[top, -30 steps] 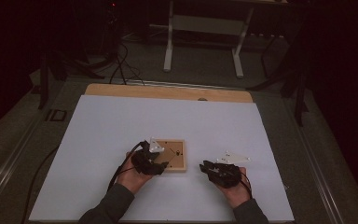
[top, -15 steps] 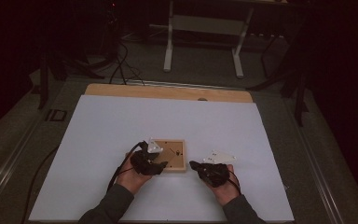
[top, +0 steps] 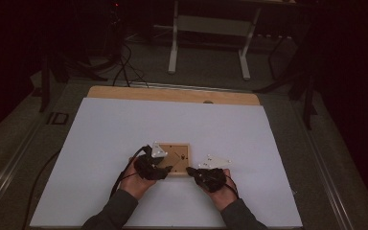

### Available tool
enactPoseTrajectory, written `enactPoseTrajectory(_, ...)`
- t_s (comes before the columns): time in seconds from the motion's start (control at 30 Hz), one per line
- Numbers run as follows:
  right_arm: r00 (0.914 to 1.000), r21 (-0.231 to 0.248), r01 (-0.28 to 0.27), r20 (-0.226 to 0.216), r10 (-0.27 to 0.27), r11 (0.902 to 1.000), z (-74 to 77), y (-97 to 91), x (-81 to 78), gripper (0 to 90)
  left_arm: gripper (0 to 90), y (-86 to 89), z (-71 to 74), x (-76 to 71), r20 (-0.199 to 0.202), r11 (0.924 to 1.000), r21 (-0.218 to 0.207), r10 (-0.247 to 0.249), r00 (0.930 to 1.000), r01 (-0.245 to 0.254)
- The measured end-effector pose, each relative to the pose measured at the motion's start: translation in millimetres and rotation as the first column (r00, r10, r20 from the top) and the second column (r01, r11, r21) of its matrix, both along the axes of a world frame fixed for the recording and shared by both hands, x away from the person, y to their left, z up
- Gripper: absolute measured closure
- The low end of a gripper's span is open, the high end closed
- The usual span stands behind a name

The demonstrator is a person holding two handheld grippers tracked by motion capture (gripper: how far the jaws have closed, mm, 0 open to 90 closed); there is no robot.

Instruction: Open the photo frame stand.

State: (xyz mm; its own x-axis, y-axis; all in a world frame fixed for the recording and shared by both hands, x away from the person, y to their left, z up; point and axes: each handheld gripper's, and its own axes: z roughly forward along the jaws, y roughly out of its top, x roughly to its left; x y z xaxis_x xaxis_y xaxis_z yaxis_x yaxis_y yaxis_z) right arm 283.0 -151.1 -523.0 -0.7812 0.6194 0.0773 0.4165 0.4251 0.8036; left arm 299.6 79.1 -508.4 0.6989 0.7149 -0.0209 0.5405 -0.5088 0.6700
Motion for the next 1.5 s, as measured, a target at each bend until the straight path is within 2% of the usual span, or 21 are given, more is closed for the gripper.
enactPoseTrajectory(0.5,0.9998,-0.009,-0.014,-0.014,0.014,0.9999,1.4,0.7,2.2,90.0,51.2,-2.1,5.5,1.5,-0.008,1.0000,0.006,0.006,1.0000,-0.006)
enactPoseTrajectory(0.6,0.9998,-0.012,-0.015,-0.016,0.015,0.9998,1.7,0.9,2.3,90.0,51.2,-2.9,10.8,2.5,-0.007,0.9999,0.015,0.003,1.0000,-0.003)
enactPoseTrajectory(0.97,0.9995,-0.023,-0.024,-0.023,0.023,0.9995,3.0,1.5,3.6,90.0,51.2,-6.0,20.7,5.3,0.006,0.9999,-0.001,0.015,0.9999,-0.015)
enactPoseTrajectory(1.2,0.9994,-0.032,-0.027,-0.023,0.026,0.9991,3.7,1.8,4.3,90.0,51.2,-10.7,30.3,8.1,0.018,0.9999,0.007,0.015,0.9997,-0.015)
enactPoseTrajectory(1.5,0.9993,-0.030,-0.029,-0.025,0.029,0.9991,3.7,1.5,4.8,90.0,51.3,-12.0,34.4,11.4,0.008,0.9992,-0.022,0.033,0.9994,-0.033)
